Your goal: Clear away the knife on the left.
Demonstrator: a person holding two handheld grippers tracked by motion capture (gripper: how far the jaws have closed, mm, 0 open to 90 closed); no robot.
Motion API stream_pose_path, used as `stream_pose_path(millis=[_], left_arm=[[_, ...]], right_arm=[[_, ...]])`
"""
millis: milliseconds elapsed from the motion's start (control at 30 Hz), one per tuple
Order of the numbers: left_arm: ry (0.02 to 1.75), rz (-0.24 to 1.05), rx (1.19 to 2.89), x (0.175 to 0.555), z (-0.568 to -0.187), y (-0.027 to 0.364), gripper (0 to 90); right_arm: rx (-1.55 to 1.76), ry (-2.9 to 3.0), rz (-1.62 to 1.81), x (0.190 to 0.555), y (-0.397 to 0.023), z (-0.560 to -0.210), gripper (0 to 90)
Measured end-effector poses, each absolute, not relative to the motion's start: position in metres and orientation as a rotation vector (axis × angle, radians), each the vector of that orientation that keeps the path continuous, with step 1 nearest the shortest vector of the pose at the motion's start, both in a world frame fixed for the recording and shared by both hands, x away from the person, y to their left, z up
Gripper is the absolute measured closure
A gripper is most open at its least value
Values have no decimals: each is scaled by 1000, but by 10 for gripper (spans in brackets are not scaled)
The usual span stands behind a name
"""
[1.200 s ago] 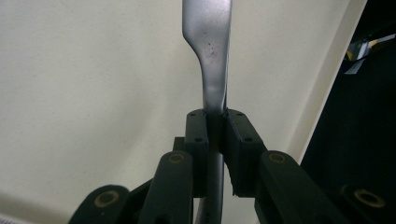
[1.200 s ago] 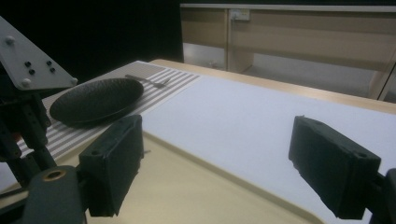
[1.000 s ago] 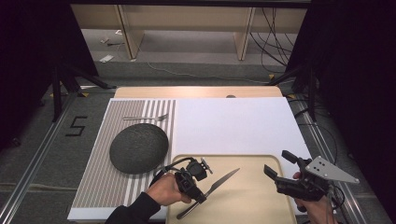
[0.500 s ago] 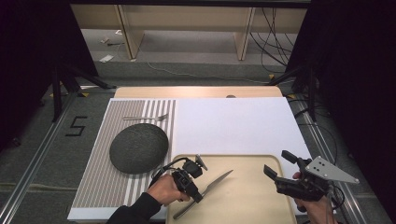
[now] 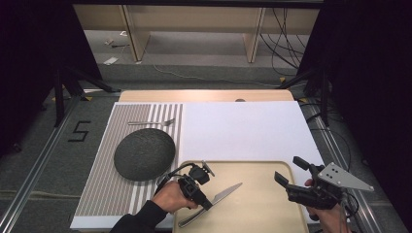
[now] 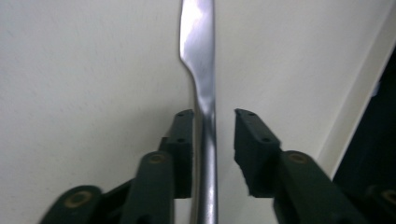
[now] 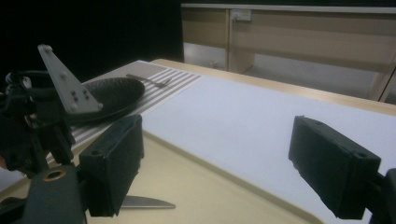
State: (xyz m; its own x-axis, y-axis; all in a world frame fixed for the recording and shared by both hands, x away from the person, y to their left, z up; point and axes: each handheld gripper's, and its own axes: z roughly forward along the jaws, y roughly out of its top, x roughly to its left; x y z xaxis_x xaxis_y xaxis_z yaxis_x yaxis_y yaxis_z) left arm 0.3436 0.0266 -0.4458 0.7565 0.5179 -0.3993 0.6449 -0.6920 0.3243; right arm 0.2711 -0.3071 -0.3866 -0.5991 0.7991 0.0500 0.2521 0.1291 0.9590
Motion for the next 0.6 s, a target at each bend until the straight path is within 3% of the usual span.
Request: stream_pose_path(millis=[133, 233, 300, 400, 500, 533, 600], left_arm=[[779, -289, 2406, 340, -433, 24, 509], [713, -219, 2440, 336, -432, 14, 393], [665, -218, 2479, 333, -434, 6, 390], [625, -222, 2524, 331, -437, -5, 454], [606, -244, 2541, 333, -441, -14, 579], [598, -253, 2551, 334, -442, -17, 678], [594, -253, 2574, 336, -446, -24, 718]], right_arm=[[1011, 1929, 1484, 271, -307, -387, 189], [1009, 1930, 1484, 271, -306, -387, 189], [1001, 1931, 1484, 272, -307, -387, 189], [1007, 1932, 1485, 271, -307, -387, 189], [1006, 1933, 1486, 271, -306, -386, 190], [1002, 1934, 1486, 271, -306, -387, 191], [1002, 1935, 1484, 271, -306, -387, 191]])
